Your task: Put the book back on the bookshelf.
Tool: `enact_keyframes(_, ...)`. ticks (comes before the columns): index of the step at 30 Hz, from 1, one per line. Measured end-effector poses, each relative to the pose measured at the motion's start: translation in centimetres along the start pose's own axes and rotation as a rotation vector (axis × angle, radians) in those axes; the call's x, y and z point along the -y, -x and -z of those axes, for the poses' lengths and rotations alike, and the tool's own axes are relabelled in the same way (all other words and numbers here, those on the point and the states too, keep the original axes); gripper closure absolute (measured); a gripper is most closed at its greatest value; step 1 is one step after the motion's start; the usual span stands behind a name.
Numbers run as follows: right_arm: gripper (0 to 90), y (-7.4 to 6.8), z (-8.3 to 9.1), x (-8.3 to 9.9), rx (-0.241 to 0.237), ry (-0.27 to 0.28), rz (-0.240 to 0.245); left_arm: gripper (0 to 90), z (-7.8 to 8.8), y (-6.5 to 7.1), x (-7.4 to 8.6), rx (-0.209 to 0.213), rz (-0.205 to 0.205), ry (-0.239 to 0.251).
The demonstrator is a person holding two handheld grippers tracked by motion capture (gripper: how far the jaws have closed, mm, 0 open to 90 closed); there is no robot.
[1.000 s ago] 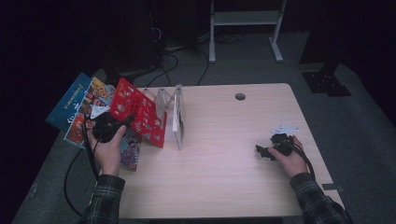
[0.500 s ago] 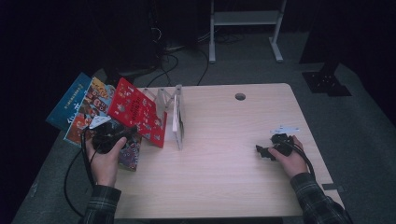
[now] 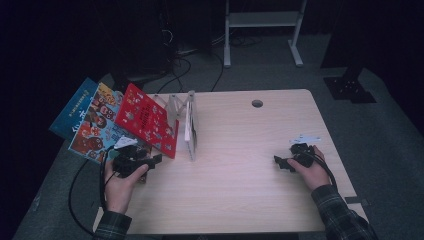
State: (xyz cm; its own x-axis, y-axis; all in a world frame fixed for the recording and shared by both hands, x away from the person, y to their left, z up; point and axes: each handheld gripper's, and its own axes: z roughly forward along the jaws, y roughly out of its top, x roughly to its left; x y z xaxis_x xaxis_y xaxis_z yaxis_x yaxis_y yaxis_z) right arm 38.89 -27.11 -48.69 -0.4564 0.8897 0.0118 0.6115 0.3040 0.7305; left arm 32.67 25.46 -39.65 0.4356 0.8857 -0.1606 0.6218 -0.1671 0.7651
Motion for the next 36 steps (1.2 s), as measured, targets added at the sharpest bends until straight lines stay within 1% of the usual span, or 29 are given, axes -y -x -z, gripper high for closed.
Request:
enact_keyframes(6,8.4,0.0,0.0,-0.1,-0.001,-0.005,-0.001,23.5,-1.3,1.7,0.5,0.039,-0.080,-0.074)
enact_keyframes(7,8.4,0.0,0.0,-0.1,-0.001,-0.005,-0.001,22.8,-1.5,2.0,0.6,0.047,-0.089,-0.079)
enact_keyframes(13,8.5,0.0,0.0,-0.1,0.000,-0.005,-0.001,17.3,-3.0,3.2,1.0,0.098,-0.130,-0.143)
enact_keyframes(16,8.5,0.0,0.0,0.0,0.000,-0.005,-0.001,14.6,-3.8,4.0,1.2,0.128,-0.166,-0.177)
enact_keyframes(24,8.5,0.0,0.0,0.0,0.001,-0.003,-0.001,12.4,-5.9,6.1,2.2,0.185,-0.241,-0.263)
enact_keyframes(28,8.5,0.0,0.0,0.0,0.001,-0.003,-0.001,11.4,-7.1,7.2,2.8,0.211,-0.300,-0.317)
enact_keyframes(29,8.4,0.0,0.0,0.0,0.001,-0.003,-0.001,11.4,-7.3,7.4,2.9,0.212,-0.312,-0.327)
enact_keyframes(33,8.5,0.0,0.0,0.0,0.001,-0.003,-0.001,11.1,-8.1,7.9,3.4,0.218,-0.357,-0.354)
enact_keyframes(34,8.4,0.0,0.0,0.0,0.001,-0.003,0.000,11.0,-8.2,8.0,3.5,0.219,-0.364,-0.354)
enact_keyframes(36,8.4,-0.1,0.0,0.0,0.000,-0.003,-0.002,8.5,-8.3,8.1,3.6,0.223,-0.392,-0.351)
